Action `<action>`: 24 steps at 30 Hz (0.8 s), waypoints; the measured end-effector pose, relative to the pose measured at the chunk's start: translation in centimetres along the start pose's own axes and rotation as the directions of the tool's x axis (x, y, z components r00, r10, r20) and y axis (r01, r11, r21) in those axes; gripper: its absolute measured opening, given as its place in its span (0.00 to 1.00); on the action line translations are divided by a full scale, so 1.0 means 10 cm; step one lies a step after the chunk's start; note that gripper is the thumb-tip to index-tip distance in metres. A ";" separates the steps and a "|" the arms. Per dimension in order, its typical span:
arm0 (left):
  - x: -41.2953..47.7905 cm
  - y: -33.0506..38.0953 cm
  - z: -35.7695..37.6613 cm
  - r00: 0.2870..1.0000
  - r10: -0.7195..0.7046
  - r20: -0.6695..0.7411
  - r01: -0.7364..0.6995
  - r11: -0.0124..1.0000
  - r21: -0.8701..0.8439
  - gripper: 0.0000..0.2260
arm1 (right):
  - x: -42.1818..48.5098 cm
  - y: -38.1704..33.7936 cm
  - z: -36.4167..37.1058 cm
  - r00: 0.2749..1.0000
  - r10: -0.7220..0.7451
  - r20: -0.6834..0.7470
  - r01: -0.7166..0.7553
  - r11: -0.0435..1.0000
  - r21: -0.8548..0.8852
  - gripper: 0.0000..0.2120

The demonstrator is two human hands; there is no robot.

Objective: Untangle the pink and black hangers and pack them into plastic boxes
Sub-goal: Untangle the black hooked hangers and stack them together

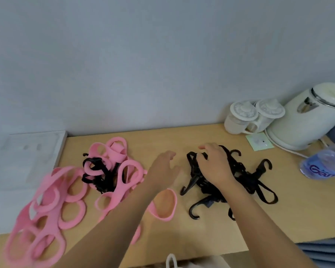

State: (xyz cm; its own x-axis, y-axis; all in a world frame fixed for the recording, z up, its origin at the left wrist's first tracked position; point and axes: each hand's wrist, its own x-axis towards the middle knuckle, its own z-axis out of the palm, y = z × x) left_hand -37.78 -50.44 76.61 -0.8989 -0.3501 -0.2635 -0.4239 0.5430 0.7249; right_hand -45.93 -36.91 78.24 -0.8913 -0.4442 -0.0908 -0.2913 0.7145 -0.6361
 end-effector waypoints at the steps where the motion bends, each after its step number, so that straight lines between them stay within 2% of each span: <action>1: -0.04 -0.08 -0.09 0.999 0.033 -0.006 -0.033 0.995 0.098 0.21 | 0.03 -0.08 0.07 0.998 -0.046 0.038 0.046 0.999 -0.005 0.15; 3: -0.14 -0.27 -0.29 0.998 0.047 -0.053 -0.031 0.965 0.262 0.21 | 0.06 -0.26 0.22 0.983 -0.132 0.127 0.134 0.991 -0.011 0.15; 5: -0.23 -0.51 -0.51 0.990 0.006 -0.142 0.047 0.928 0.370 0.20 | 0.07 -0.46 0.40 0.955 -0.207 0.210 0.217 0.976 -0.024 0.15; 9: -0.43 -0.92 -0.85 0.940 -0.104 -0.326 0.237 0.884 0.402 0.13 | 0.02 -0.87 0.81 0.866 -0.348 0.358 0.365 0.931 0.020 0.15; 13: -0.57 -1.16 -0.97 0.878 -0.168 -0.448 0.359 0.849 0.387 0.17 | -0.06 -1.21 1.16 0.771 -0.452 0.449 0.471 0.879 0.077 0.11; 15: -0.60 -1.25 -1.01 0.845 -0.256 -0.469 0.414 0.868 0.273 0.23 | -0.10 -1.35 1.32 0.762 -0.443 0.473 0.453 0.886 0.101 0.07; 17: -0.60 -1.32 -1.03 0.830 -0.357 -0.428 0.439 0.892 0.108 0.28 | -0.13 -1.44 1.47 0.782 -0.376 0.497 0.367 0.923 0.120 0.05; 21: -0.52 -1.32 -1.05 0.812 -0.366 -0.454 0.406 0.914 -0.010 0.26 | -0.14 -1.48 1.67 0.767 -0.253 0.590 0.222 0.967 0.125 0.06; 24: -0.44 -1.30 -1.07 0.806 -0.415 -0.421 0.450 0.893 -0.019 0.24 | -0.13 -1.48 1.74 0.763 -0.218 0.609 0.085 0.967 0.239 0.10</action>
State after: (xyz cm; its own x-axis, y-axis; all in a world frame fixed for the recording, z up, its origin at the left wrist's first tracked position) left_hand -27.17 -64.16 75.18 -0.5022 -0.8292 -0.2455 -0.7810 0.3131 0.5404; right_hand -34.37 -56.31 74.43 -0.4051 -0.8235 -0.3971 -0.2745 0.5239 -0.8064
